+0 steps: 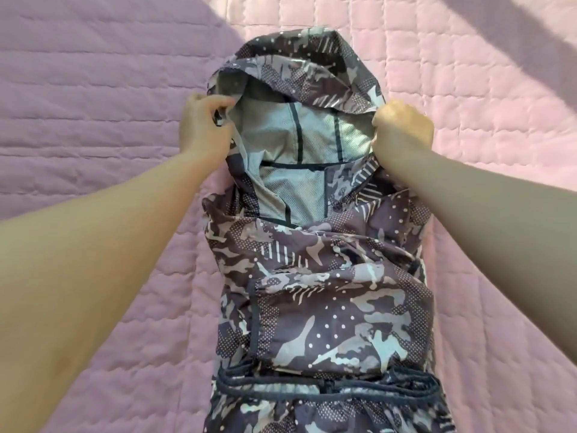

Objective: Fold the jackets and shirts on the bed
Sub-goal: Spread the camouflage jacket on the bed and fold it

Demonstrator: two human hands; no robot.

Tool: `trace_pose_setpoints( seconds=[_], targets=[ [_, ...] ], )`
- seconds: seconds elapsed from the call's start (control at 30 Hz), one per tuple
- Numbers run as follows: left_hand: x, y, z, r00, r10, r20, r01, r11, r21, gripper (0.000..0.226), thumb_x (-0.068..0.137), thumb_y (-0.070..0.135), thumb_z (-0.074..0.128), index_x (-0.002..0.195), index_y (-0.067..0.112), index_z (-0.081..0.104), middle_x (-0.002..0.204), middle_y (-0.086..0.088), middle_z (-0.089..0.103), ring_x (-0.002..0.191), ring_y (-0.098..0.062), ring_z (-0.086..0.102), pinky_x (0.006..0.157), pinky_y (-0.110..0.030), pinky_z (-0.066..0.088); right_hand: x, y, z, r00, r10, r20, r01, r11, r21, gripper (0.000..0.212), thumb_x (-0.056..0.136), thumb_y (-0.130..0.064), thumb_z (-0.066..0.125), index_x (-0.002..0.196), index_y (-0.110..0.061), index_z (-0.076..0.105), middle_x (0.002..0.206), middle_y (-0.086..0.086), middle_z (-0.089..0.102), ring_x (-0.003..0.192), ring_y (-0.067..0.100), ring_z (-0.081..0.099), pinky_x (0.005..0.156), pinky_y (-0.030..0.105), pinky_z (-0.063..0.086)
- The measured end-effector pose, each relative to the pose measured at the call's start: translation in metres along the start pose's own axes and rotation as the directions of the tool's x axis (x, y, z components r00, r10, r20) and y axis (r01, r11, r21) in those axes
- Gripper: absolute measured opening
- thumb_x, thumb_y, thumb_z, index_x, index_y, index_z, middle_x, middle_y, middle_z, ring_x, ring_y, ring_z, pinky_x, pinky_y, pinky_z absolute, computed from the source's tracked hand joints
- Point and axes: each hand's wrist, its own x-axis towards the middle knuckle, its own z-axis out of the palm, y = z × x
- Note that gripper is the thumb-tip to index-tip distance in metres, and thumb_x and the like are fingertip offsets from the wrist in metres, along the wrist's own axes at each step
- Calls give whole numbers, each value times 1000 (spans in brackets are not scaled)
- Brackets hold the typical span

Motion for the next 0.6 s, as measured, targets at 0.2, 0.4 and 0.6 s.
trace_pose_setpoints(
  seconds=[0.2,0.4,0.6],
  targets=[
    [3,27,-20,943,184,-276,-158,981,115,44,77,-9,42,110,20,41,89,-3,46,74,-19,43,51,-15,27,-4,26,-36,932,183,-312,-65,934,351,22,90,-9,49,111,-14,48,90,0,52,77,24,47,68,33,34],
    [7,-8,-24,996,-40,-75,57,970,235,36,78,-3,47,89,31,49,114,-6,51,99,-31,54,69,-37,41,-20,82,-2,880,475,-8,-388,727,566,47,77,5,47,116,-20,42,114,10,50,97,29,53,77,31,40],
    [-2,-4,-13,926,-145,348,197,973,-118,92,72,12,78,141,41,25,148,-13,26,127,-26,39,100,-34,40,-6,67,-1,934,122,336,-353,462,814,91,57,-36,82,135,-35,37,142,11,40,122,23,47,99,38,45]
  ],
)
